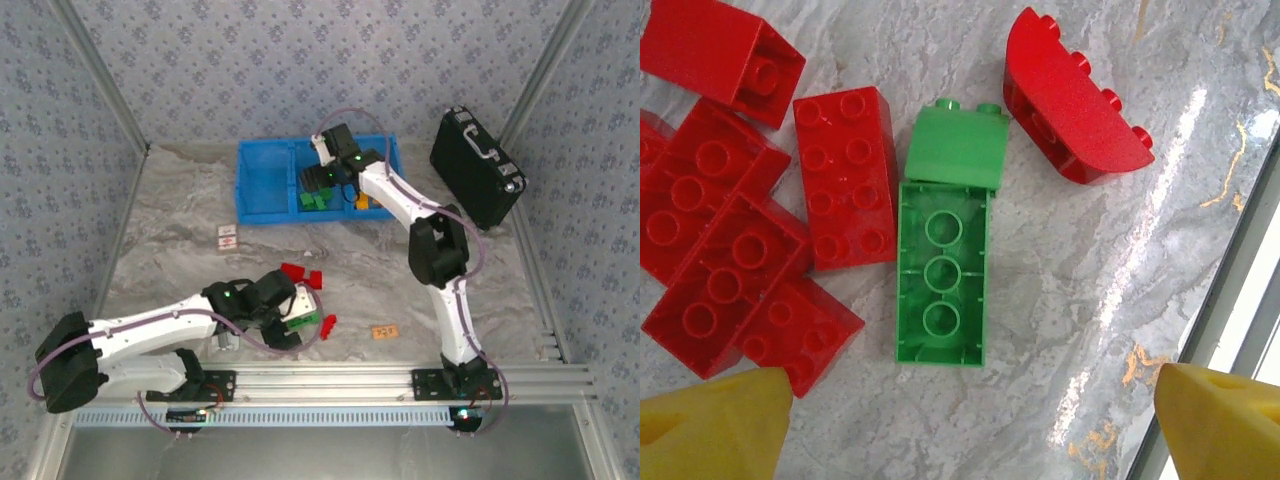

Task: Sort the legos into containers by color
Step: Place the lego in the container, then pick up the lego from the middle-left of the table.

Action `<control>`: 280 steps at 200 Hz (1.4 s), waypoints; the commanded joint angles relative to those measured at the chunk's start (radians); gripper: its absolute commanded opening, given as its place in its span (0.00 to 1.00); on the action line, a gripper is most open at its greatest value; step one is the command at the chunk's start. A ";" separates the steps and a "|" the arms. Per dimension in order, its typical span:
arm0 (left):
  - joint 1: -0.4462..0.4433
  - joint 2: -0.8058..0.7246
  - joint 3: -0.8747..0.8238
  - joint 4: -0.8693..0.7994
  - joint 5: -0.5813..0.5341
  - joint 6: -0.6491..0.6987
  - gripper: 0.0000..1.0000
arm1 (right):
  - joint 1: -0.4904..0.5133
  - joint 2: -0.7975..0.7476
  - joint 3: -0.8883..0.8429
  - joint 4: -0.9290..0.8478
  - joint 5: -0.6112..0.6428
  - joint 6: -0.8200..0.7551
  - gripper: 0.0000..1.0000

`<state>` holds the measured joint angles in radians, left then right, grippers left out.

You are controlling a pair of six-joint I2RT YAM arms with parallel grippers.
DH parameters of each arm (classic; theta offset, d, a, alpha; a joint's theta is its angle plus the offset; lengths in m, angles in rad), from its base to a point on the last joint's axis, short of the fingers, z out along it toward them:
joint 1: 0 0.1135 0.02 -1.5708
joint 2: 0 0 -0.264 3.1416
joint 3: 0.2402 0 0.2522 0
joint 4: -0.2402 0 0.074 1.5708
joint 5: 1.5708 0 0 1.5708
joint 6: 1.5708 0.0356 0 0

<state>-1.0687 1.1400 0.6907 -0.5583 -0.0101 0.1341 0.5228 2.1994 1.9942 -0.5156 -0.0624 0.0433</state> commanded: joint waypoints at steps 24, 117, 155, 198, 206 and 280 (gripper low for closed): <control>-0.021 0.125 0.095 -0.025 -0.050 -0.007 0.87 | -0.014 -0.256 -0.255 0.092 0.010 -0.010 0.85; -0.040 0.385 0.205 -0.077 -0.120 -0.020 0.79 | -0.098 -0.547 -0.543 0.173 -0.009 -0.010 0.86; -0.060 0.485 0.237 -0.109 -0.164 -0.022 0.76 | -0.126 -0.581 -0.586 0.195 -0.030 -0.011 0.86; -0.062 0.536 0.243 -0.115 -0.197 -0.037 0.73 | -0.159 -0.598 -0.617 0.212 -0.052 -0.015 0.86; -0.062 0.545 0.245 -0.128 -0.198 -0.040 0.71 | -0.165 -0.598 -0.619 0.215 -0.056 -0.016 0.86; -0.062 0.608 0.285 -0.181 -0.195 -0.080 0.51 | -0.193 -0.581 -0.610 0.226 -0.074 -0.028 0.86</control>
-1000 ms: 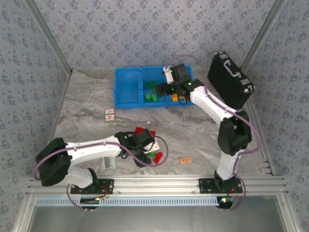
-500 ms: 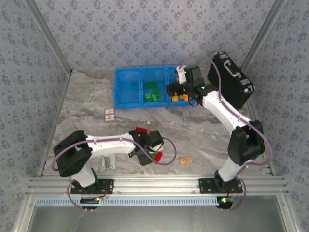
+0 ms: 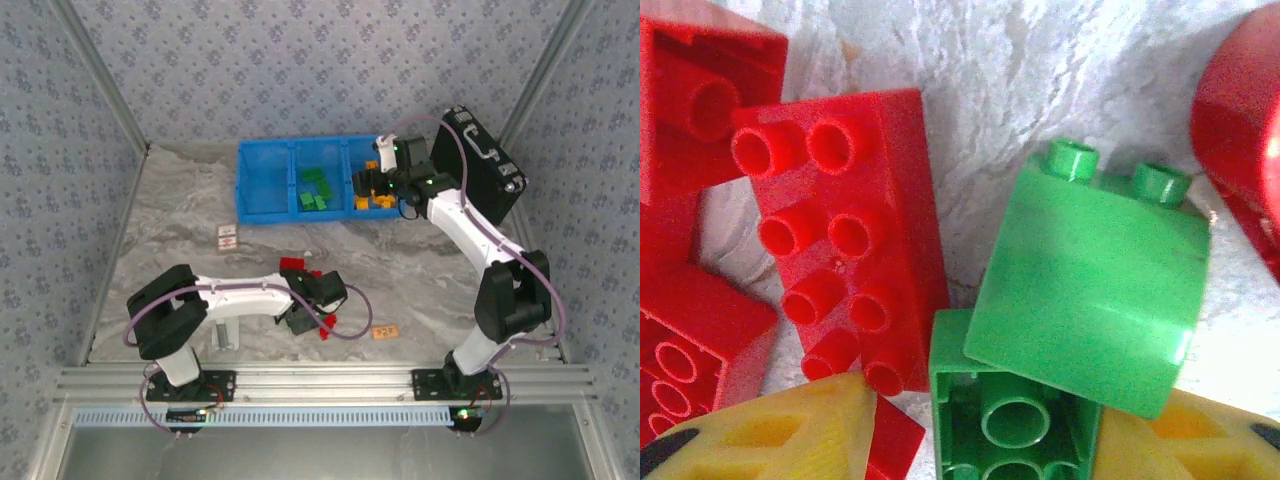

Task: Sort the legos into containers by color
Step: Pick up the lego from the middle-left of the table.

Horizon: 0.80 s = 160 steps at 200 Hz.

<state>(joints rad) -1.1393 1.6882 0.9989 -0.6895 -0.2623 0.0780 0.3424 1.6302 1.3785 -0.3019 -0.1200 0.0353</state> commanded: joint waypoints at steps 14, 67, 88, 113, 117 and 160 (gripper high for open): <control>0.007 0.059 -0.016 -0.053 0.061 -0.044 0.51 | -0.015 -0.006 0.005 0.013 -0.020 -0.020 0.86; 0.007 0.070 0.004 -0.062 0.056 -0.096 0.44 | -0.022 0.014 0.017 0.010 -0.041 -0.022 0.86; 0.007 0.059 0.024 -0.070 0.026 -0.104 0.37 | -0.026 0.023 0.028 0.004 -0.043 -0.025 0.86; 0.008 0.048 0.077 -0.109 0.000 -0.084 0.38 | -0.028 0.040 0.058 -0.025 -0.040 -0.032 0.86; 0.007 0.047 0.088 -0.117 0.000 -0.077 0.38 | -0.028 0.040 0.061 -0.027 -0.038 -0.032 0.86; 0.056 0.016 0.176 -0.173 -0.013 -0.031 0.37 | -0.030 0.043 0.080 -0.056 -0.030 -0.035 0.86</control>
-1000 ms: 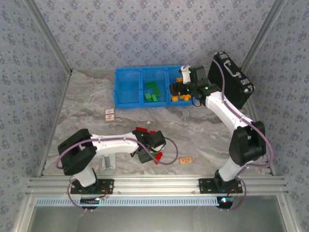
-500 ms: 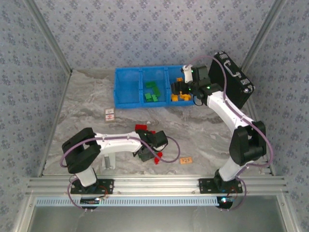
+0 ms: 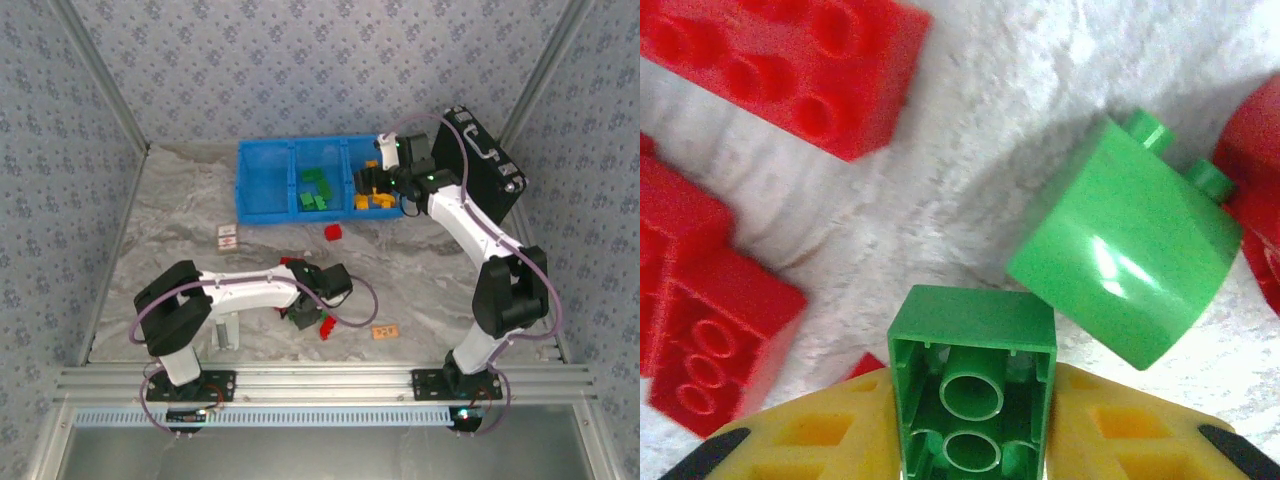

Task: Sort the legos into containers by color
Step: Pick up the lego from the middle-left of the table, then place the lego in the container.

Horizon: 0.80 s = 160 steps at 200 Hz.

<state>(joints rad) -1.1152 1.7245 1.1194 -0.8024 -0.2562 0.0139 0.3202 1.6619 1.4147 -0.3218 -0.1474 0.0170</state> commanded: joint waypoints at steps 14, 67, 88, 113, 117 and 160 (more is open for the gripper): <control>0.049 -0.039 0.064 -0.058 -0.014 0.041 0.36 | -0.007 0.015 0.050 -0.049 0.001 -0.020 0.86; 0.121 -0.059 0.162 -0.089 -0.046 0.112 0.36 | -0.010 0.029 0.073 -0.075 0.010 -0.019 0.86; 0.184 -0.043 0.230 -0.071 -0.066 0.169 0.36 | -0.009 0.023 0.074 -0.090 0.012 -0.014 0.86; 0.282 -0.007 0.317 -0.009 -0.053 0.227 0.36 | -0.012 -0.006 0.049 -0.105 0.016 -0.009 0.86; 0.294 0.002 0.330 0.002 -0.049 0.234 0.36 | -0.012 -0.012 0.044 -0.107 0.014 -0.008 0.86; 0.417 0.181 0.561 0.068 -0.001 0.265 0.36 | -0.015 -0.083 -0.041 -0.109 -0.008 0.031 0.86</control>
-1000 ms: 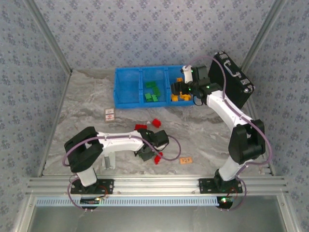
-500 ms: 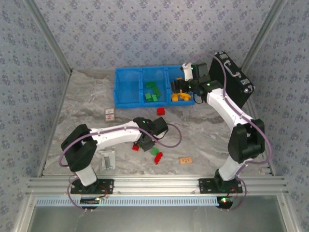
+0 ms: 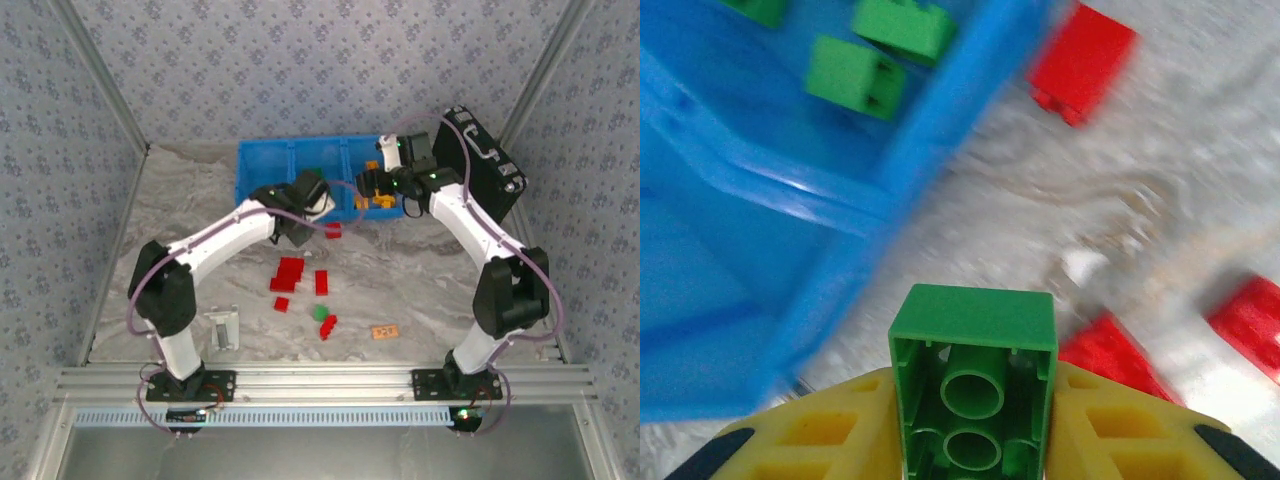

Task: Sort the legos into containers by color
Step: Place the lego in the container.

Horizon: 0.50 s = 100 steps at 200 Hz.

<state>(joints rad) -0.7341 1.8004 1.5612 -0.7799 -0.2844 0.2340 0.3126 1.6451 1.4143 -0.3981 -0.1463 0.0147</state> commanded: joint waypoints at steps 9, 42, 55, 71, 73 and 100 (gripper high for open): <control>0.049 0.157 0.183 0.041 0.044 0.043 0.35 | -0.008 -0.079 -0.060 -0.030 -0.026 0.046 0.87; 0.091 0.321 0.383 0.012 0.083 0.017 0.35 | 0.000 -0.137 -0.142 -0.032 -0.066 0.090 0.86; 0.109 0.371 0.468 0.005 0.103 -0.001 0.35 | 0.006 -0.160 -0.177 -0.038 -0.077 0.099 0.87; 0.123 0.422 0.537 -0.004 0.122 -0.001 0.35 | 0.013 -0.186 -0.213 -0.041 -0.088 0.105 0.87; 0.123 0.427 0.543 -0.003 0.122 -0.001 0.35 | 0.014 -0.189 -0.213 -0.043 -0.090 0.104 0.87; 0.139 0.497 0.632 -0.014 0.128 -0.006 0.36 | 0.030 -0.231 -0.304 -0.057 -0.131 0.076 0.86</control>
<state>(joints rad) -0.6125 2.2520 2.1014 -0.7612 -0.1902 0.2420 0.3264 1.4612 1.1622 -0.4248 -0.2180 0.0933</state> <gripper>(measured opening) 0.362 0.866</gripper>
